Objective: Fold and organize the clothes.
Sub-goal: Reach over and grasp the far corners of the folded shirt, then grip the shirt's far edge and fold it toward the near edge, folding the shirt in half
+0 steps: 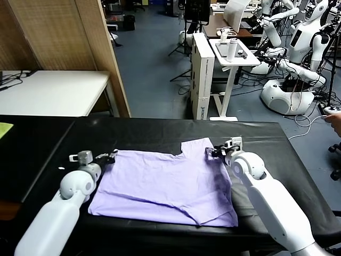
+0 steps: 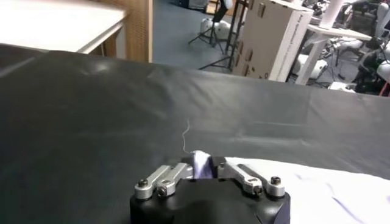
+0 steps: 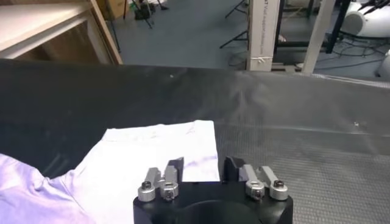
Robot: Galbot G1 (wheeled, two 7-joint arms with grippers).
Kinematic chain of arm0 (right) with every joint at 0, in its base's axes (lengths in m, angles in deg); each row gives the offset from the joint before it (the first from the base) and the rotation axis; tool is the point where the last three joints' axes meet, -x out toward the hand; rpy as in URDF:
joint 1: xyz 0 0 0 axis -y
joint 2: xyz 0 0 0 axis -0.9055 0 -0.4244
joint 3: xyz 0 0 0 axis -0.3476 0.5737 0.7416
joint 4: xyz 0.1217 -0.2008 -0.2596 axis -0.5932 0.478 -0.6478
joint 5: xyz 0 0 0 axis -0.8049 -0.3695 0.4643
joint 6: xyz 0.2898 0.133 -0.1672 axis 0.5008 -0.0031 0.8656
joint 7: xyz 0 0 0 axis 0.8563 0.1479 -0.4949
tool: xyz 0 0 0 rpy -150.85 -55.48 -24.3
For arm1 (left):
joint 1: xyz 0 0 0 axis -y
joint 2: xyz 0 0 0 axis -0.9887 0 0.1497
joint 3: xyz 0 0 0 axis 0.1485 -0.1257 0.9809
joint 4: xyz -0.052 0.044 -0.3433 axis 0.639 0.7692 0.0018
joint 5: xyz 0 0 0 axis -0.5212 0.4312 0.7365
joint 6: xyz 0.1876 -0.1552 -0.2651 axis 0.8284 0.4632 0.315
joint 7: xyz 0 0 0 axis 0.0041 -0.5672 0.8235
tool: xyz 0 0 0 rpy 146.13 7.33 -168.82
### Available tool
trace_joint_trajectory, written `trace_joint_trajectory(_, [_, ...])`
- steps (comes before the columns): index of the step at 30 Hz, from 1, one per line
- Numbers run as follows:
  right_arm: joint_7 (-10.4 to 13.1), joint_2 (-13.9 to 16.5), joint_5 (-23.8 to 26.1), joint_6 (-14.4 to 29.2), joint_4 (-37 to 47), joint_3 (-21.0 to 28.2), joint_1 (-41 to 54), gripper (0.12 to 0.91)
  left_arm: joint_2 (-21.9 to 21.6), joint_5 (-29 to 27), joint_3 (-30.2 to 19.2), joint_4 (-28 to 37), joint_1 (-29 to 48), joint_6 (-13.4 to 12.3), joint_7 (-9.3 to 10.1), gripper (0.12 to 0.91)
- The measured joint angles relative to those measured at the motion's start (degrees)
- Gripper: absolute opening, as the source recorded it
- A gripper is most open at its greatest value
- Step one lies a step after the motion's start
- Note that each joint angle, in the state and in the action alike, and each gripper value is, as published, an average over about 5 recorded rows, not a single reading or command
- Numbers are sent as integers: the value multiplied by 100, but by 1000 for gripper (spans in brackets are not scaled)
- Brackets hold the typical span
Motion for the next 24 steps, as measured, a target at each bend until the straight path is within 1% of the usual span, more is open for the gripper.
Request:
trace_joint_trajectory(1, [-4, 4, 1, 37, -10, -9, -8, 170, 0, -1, 2, -9, -7, -7, -2, 215])
trace_joint_trajectory(2, [-8, 9, 1, 74, -22, -19, -15, 150, 0, -2, 5, -21, -15, -16, -4, 211])
trace_joint_trajectory(4, [-13, 23, 1, 149, -50, -39, -31, 139, 0, -5, 17, -54, -33, -40, -5, 198])
trace_joint_trajectory(13, [-139, 177, -155, 629, -346, -202, -211, 138, -14, 40, 174, -295, -153, -104, 25, 180])
trace_joint_trajectory(18, [-145, 342, -277, 669, -766, -382, -470, 138, -66, 121, 348, -595, -337, -125, 46, 180])
trace_joint_trajectory(24, [-139, 626, -396, 667, -1494, -706, -989, 138, -176, 181, 638, -1121, -744, -171, 48, 180])
